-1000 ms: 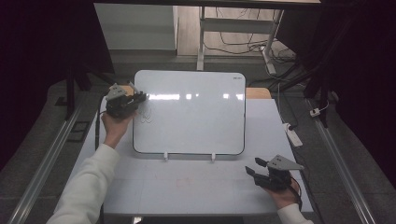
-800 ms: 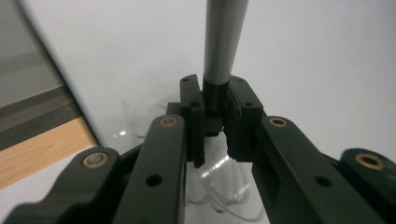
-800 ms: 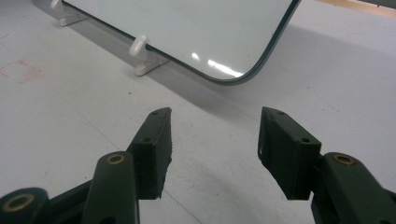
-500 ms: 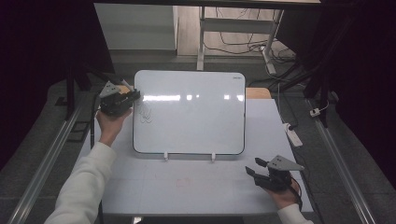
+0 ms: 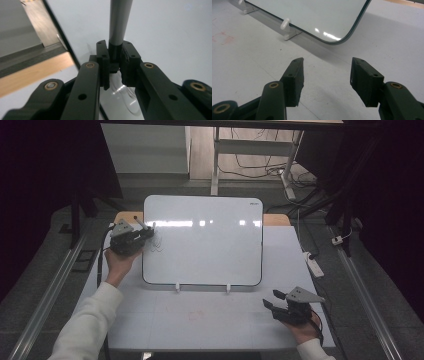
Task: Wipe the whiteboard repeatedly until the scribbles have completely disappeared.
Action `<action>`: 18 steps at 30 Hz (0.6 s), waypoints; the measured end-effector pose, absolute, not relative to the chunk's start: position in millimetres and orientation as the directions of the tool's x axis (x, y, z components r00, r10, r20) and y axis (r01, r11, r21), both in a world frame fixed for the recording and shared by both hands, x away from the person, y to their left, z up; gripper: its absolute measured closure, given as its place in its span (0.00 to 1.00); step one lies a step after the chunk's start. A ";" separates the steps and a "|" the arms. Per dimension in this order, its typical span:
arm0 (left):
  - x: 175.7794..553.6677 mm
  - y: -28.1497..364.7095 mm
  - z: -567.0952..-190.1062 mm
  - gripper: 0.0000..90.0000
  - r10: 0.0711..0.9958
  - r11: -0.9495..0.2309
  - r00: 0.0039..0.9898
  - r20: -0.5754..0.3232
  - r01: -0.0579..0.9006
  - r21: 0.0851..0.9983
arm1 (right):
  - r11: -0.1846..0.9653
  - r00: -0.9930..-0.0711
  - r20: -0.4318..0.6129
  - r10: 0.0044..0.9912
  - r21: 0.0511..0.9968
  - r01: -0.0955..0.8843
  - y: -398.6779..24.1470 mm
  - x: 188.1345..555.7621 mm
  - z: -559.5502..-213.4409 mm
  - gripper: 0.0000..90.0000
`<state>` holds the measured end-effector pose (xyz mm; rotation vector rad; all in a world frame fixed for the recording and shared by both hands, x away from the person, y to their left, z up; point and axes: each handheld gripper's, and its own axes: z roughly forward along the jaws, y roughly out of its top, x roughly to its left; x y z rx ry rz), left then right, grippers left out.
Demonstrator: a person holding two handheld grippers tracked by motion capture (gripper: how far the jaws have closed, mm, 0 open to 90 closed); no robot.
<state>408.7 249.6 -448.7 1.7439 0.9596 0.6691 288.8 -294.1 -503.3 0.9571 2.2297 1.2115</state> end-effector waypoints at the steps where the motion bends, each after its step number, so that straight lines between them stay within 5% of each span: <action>1: 413.7 251.1 -443.5 0.86 0.852 -0.185 0.524 0.003 0.296 0.937 | 0.380 -0.671 -0.041 0.741 0.848 0.368 -293.7 288.9 -502.8 0.49; 18: 411.2 254.6 -446.0 0.86 0.845 -0.214 0.534 0.028 0.290 0.933 | 0.381 -0.680 -0.039 0.732 0.851 0.362 -290.7 288.7 -502.3 0.49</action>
